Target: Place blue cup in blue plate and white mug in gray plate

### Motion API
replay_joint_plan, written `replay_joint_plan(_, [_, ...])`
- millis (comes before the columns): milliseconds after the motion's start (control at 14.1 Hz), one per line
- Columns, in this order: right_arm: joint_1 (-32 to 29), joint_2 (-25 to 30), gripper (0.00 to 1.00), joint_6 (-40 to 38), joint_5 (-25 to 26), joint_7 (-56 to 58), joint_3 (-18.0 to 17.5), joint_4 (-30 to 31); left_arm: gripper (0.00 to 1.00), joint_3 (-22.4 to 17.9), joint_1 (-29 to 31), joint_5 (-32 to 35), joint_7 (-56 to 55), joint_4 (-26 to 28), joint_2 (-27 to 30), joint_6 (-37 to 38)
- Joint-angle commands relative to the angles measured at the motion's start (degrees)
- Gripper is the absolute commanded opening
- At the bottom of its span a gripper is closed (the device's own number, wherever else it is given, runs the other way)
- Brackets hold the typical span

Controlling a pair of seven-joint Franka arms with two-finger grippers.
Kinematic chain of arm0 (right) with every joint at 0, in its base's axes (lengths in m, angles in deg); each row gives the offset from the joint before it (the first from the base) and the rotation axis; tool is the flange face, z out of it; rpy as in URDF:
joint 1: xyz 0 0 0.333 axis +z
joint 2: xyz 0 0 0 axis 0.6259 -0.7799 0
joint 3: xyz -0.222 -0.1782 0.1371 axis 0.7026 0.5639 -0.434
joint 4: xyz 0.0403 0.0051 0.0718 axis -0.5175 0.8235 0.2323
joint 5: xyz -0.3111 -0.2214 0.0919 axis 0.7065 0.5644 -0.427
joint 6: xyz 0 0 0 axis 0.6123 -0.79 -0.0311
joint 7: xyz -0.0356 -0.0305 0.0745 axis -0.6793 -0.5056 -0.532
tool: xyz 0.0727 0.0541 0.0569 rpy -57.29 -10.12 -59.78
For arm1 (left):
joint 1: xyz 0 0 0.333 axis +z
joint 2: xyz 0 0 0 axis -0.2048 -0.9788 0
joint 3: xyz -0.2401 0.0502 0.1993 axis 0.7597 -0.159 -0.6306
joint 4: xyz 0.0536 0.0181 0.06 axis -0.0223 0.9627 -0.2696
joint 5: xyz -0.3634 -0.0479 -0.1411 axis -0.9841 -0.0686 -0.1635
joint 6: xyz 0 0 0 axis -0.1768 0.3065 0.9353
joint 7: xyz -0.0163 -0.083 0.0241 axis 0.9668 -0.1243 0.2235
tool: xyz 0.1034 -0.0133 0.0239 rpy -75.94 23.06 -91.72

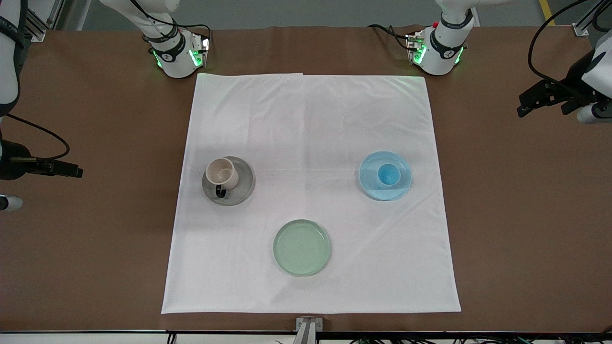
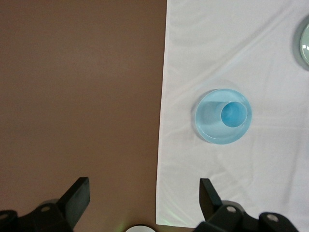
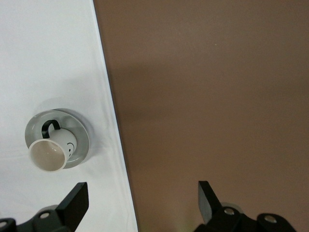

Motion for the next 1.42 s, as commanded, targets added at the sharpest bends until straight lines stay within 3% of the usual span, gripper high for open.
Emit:
replay_joint_plan(0, [-0.53, 1.55, 1.0, -1.58, -0.34, -0.27, -0.9, -0.81, 1.0, 0.71, 0.1, -0.29, 0.83, 2.11, 1.98, -0.31])
replay_joint_plan(426, [0.87, 8.67, 1.0, 0.08, -0.25, 1.39, 0.06, 6.12, 1.0, 1.14, 0.1, -0.29, 0.83, 2.37, 2.15, -0.31])
replay_joint_plan(638, [5.69, 11.13, 1.0, -0.01, -0.25, 4.74, 6.46, 7.62, 1.0, 1.15, 0.1, -0.2, 0.83, 2.37, 2.15, -0.31])
replay_joint_plan(1348, [6.41, 25.46, 1.0, 3.77, -0.25, 6.85, 7.01, 22.3, 1.0, 1.23, 0.19, -0.29, 0.83, 2.28, 2.06, -0.39])
